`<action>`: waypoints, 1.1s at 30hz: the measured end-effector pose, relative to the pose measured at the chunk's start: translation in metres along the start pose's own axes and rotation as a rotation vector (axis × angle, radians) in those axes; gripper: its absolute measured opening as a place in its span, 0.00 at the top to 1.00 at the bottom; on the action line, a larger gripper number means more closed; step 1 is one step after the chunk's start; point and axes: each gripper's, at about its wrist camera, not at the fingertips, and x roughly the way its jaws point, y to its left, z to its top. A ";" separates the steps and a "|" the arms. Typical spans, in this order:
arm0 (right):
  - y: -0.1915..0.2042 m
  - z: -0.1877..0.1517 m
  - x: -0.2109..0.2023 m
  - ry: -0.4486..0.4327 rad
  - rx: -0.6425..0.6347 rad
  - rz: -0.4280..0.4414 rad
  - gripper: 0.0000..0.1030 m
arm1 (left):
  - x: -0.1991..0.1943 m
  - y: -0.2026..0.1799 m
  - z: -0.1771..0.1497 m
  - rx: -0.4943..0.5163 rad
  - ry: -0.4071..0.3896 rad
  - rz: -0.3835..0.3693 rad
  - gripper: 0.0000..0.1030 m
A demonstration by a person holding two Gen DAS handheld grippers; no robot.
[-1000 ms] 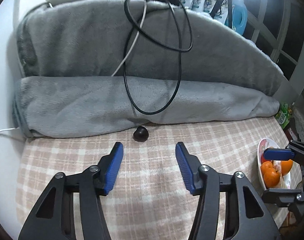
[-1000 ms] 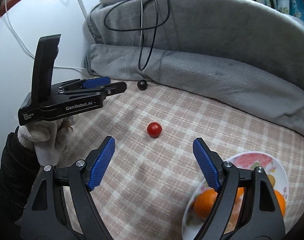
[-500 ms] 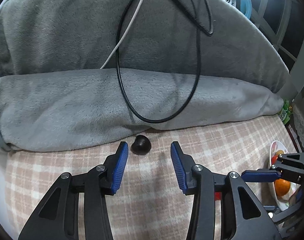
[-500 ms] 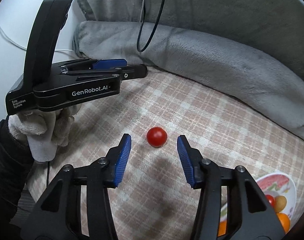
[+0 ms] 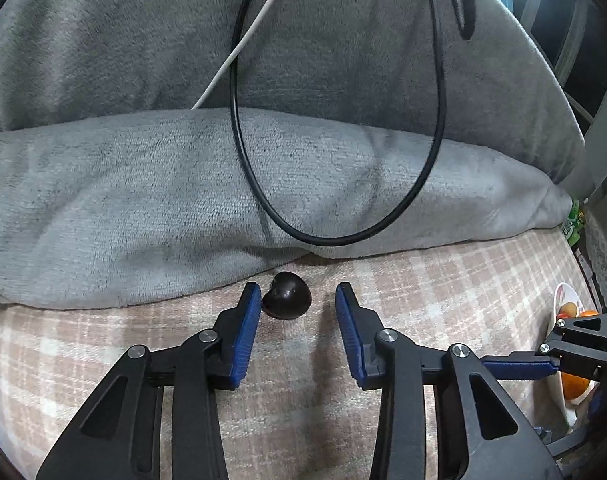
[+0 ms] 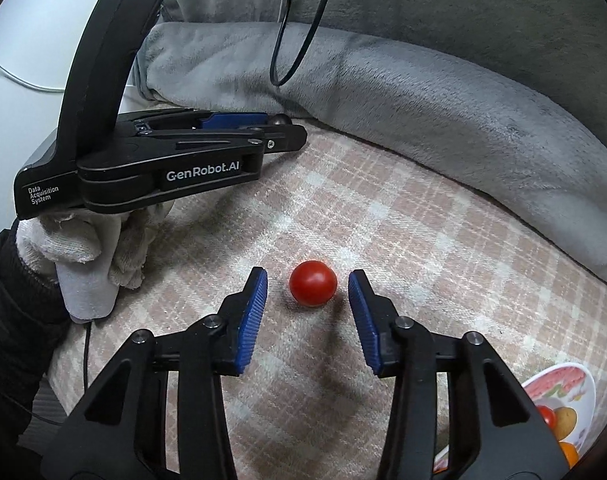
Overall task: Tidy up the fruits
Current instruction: 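Close the right tool on the cherry tomato while the left tool grasps the dark fruit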
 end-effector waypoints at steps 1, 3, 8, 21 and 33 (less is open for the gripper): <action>0.001 0.001 0.002 0.006 -0.004 0.000 0.60 | 0.000 0.000 0.000 -0.001 0.000 0.000 0.68; 0.002 0.002 0.006 0.012 -0.004 0.002 0.66 | 0.001 0.000 0.001 -0.002 -0.001 0.002 0.72; 0.004 0.002 0.009 0.009 -0.001 -0.001 0.74 | 0.000 0.004 0.001 -0.005 -0.003 0.015 0.78; 0.002 -0.006 -0.017 -0.032 0.018 0.031 0.74 | -0.017 -0.006 -0.004 0.005 -0.027 0.023 0.79; -0.008 -0.025 -0.066 -0.106 0.037 0.051 0.74 | -0.062 -0.035 -0.018 0.039 -0.088 0.010 0.79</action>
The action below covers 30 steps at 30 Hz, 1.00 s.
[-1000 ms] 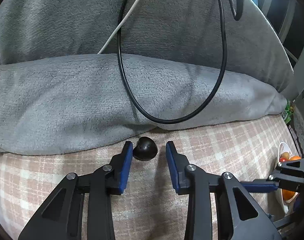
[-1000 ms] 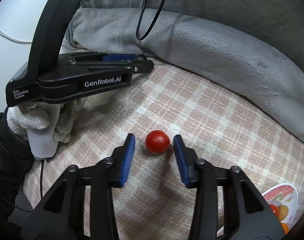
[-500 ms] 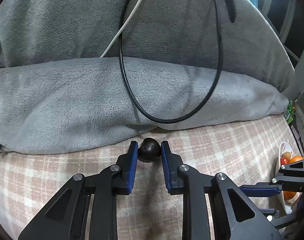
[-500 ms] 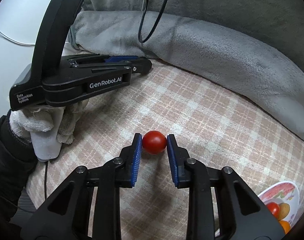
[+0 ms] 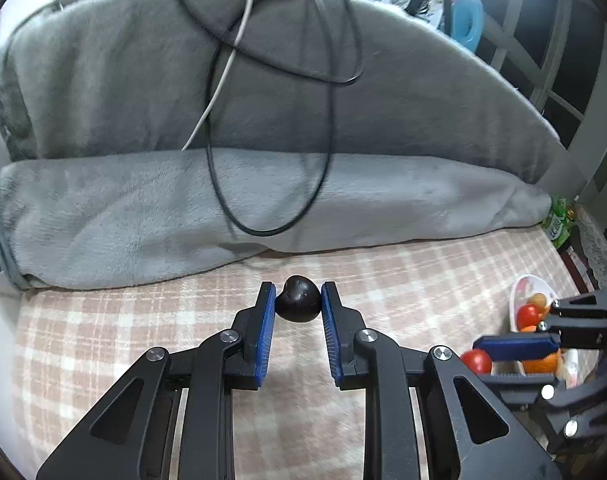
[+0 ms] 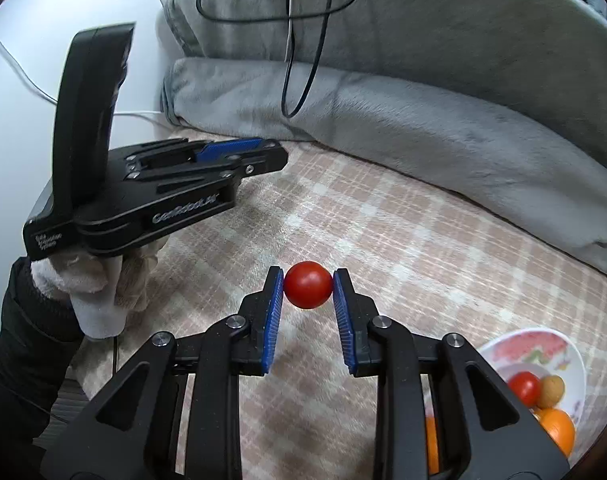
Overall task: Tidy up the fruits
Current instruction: 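Close the right tool on the cherry tomato while the left tool grasps the dark fruit, then carry the cherry tomato and dark fruit over the white plate with both tools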
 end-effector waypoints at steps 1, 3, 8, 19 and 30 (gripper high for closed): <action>-0.001 -0.002 -0.005 -0.007 0.001 0.000 0.74 | -0.005 -0.004 -0.001 0.004 -0.007 -0.003 0.79; -0.003 -0.003 -0.012 -0.020 0.005 0.001 0.74 | -0.012 -0.010 -0.003 0.012 -0.016 -0.008 0.79; -0.006 -0.012 -0.029 -0.047 0.010 -0.005 0.74 | -0.027 -0.024 -0.006 0.037 -0.038 -0.018 0.79; -0.029 -0.033 -0.068 -0.101 0.044 -0.009 0.74 | -0.052 -0.059 -0.016 0.061 -0.075 -0.058 0.79; -0.074 -0.056 -0.112 -0.159 0.127 -0.049 0.74 | -0.062 -0.104 -0.036 0.088 -0.089 -0.118 0.79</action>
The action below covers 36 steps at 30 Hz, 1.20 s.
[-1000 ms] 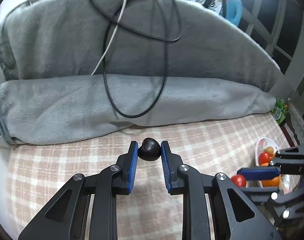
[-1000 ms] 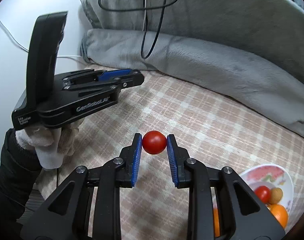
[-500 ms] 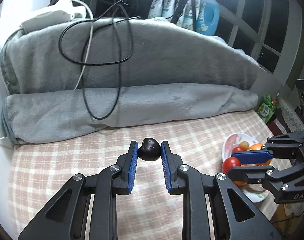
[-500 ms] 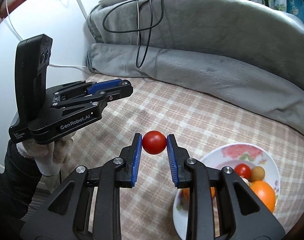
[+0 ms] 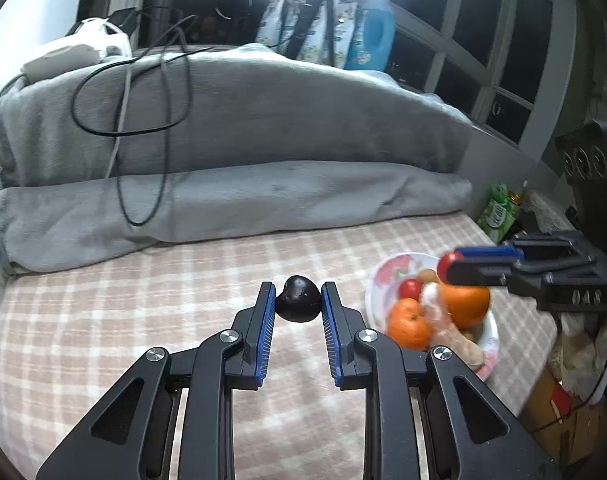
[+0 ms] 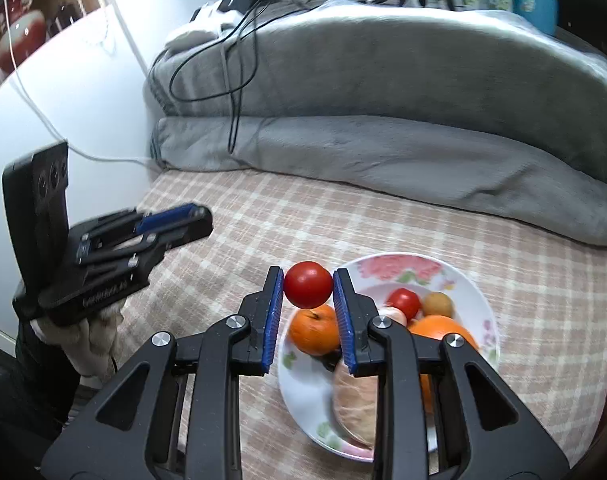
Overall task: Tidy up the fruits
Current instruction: 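Carry the cherry tomato and dark fruit over the white plate with both tools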
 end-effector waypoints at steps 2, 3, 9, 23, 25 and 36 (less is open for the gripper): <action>-0.008 -0.002 -0.008 -0.016 0.017 -0.006 0.74 | -0.001 -0.010 -0.003 0.009 -0.003 -0.011 0.79; -0.011 -0.002 -0.011 -0.022 0.024 -0.008 0.74 | -0.003 -0.014 -0.004 0.012 -0.005 -0.016 0.79; -0.030 -0.006 -0.024 -0.047 0.064 -0.019 0.74 | -0.008 -0.044 -0.013 0.049 -0.012 -0.044 0.79; -0.048 -0.009 -0.008 -0.015 0.064 -0.038 0.74 | 0.011 -0.099 -0.041 0.103 0.062 -0.121 0.79; -0.050 -0.009 -0.006 -0.011 0.063 -0.039 0.74 | 0.015 -0.102 -0.043 0.110 0.073 -0.126 0.79; -0.051 -0.006 0.001 0.001 0.053 -0.038 0.74 | 0.025 -0.113 -0.047 0.123 0.100 -0.126 0.79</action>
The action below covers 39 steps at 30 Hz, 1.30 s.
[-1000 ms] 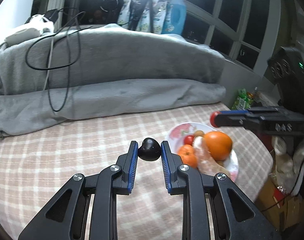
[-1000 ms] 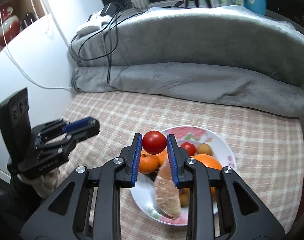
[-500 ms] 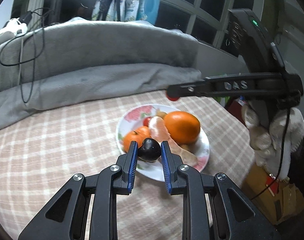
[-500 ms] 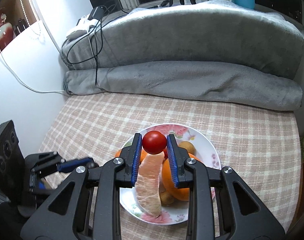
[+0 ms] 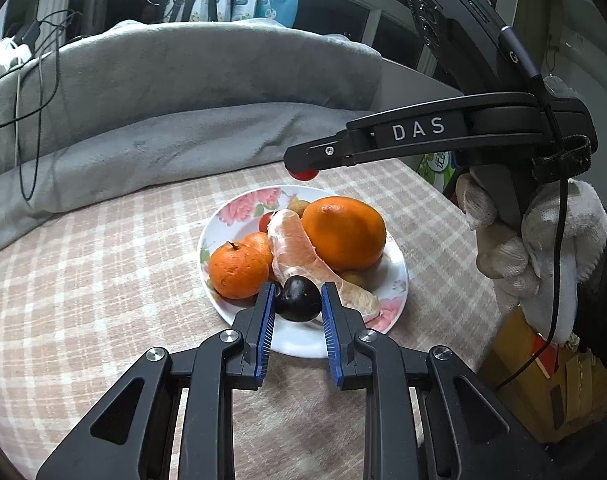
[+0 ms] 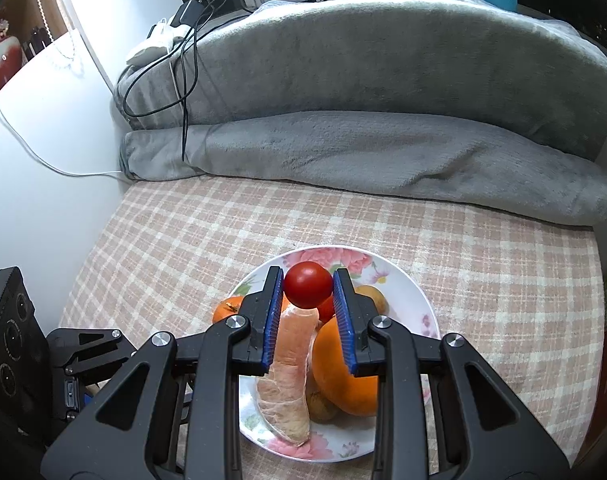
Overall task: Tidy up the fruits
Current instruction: 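Carry the cherry tomato and dark fruit over the white plate with both tools, then lower both fruits onto the plate and open both tools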
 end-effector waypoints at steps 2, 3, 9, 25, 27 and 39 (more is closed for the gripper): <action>0.000 0.000 0.002 0.002 -0.002 -0.002 0.74 | -0.002 0.000 0.000 -0.002 0.000 -0.001 0.79; 0.000 0.000 0.003 0.004 -0.004 -0.003 0.74 | -0.001 0.000 0.000 -0.003 0.000 -0.002 0.79; -0.002 0.001 0.010 0.016 -0.007 -0.010 0.74 | -0.001 0.001 0.001 -0.008 0.001 -0.006 0.79; -0.004 0.002 0.016 0.034 -0.006 -0.012 0.74 | 0.006 0.002 0.001 -0.010 0.010 -0.013 0.79; -0.004 0.001 0.016 0.037 -0.005 -0.013 0.74 | 0.006 0.002 0.001 -0.012 0.010 -0.013 0.79; -0.005 0.002 0.011 0.016 0.000 -0.011 0.57 | 0.006 0.001 0.001 -0.008 0.004 -0.006 0.67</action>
